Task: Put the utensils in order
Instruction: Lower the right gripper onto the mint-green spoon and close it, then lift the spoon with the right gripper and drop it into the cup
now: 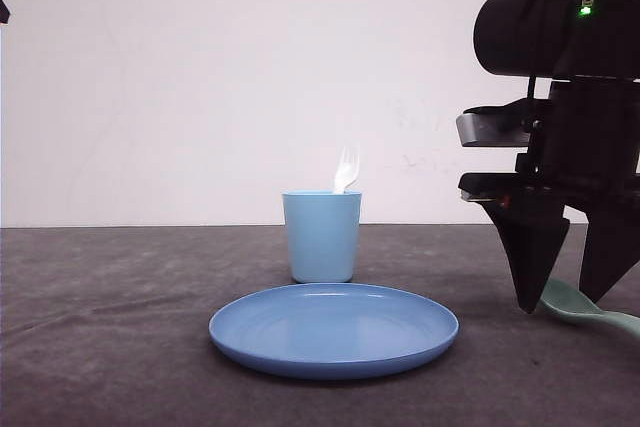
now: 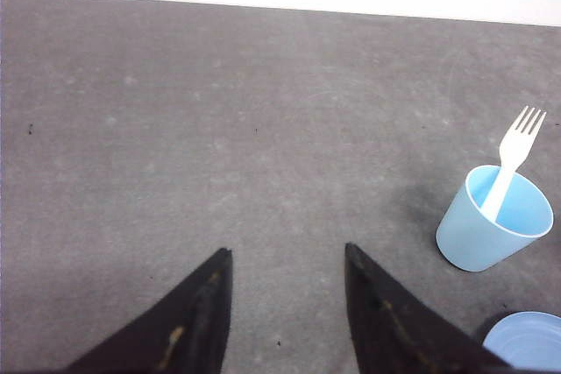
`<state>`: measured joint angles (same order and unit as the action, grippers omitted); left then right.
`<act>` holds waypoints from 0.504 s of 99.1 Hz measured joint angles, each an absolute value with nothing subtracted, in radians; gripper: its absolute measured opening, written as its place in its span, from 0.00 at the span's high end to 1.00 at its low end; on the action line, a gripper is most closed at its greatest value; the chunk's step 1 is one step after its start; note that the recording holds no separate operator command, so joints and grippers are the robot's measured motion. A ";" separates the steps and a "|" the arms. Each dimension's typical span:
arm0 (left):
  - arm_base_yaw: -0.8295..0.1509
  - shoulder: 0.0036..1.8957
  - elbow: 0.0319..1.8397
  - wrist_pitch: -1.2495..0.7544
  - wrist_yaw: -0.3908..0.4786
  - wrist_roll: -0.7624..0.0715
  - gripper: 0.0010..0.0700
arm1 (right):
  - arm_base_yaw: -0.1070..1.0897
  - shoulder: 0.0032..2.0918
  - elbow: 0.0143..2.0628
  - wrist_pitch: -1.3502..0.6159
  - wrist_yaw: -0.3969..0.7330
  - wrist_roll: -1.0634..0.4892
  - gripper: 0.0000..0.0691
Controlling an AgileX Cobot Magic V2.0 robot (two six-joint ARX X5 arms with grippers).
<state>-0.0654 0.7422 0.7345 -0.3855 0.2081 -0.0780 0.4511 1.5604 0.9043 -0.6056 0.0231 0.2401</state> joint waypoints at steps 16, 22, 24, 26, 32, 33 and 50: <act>-0.065 0.742 0.735 -0.385 0.208 -0.078 0.68 | 0.452 1.560 0.904 -0.610 0.023 0.240 0.57; -0.065 0.742 0.735 -0.385 0.208 -0.078 0.68 | 0.453 1.560 0.904 -0.610 0.023 0.240 0.62; -0.065 0.742 0.735 -0.386 0.208 -0.078 0.68 | 0.453 1.560 0.904 -0.610 0.023 0.240 0.63; -0.065 0.742 0.735 -0.385 0.208 -0.078 0.68 | 0.453 1.560 0.904 -0.610 0.023 0.240 0.64; -0.065 0.742 0.735 -0.386 0.208 -0.078 0.68 | 0.453 1.560 0.904 -0.611 0.023 0.240 0.66; -0.065 0.742 0.735 -0.385 0.208 -0.078 0.68 | 0.454 1.560 0.904 -0.611 0.023 0.240 0.66; -0.065 0.742 0.735 -0.385 0.208 -0.078 0.68 | 0.456 1.560 0.904 -0.612 0.023 0.241 0.69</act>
<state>-0.0654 0.7422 0.7345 -0.3855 0.2081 -0.0780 0.4557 1.5604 0.9043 -0.6117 0.0231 0.2405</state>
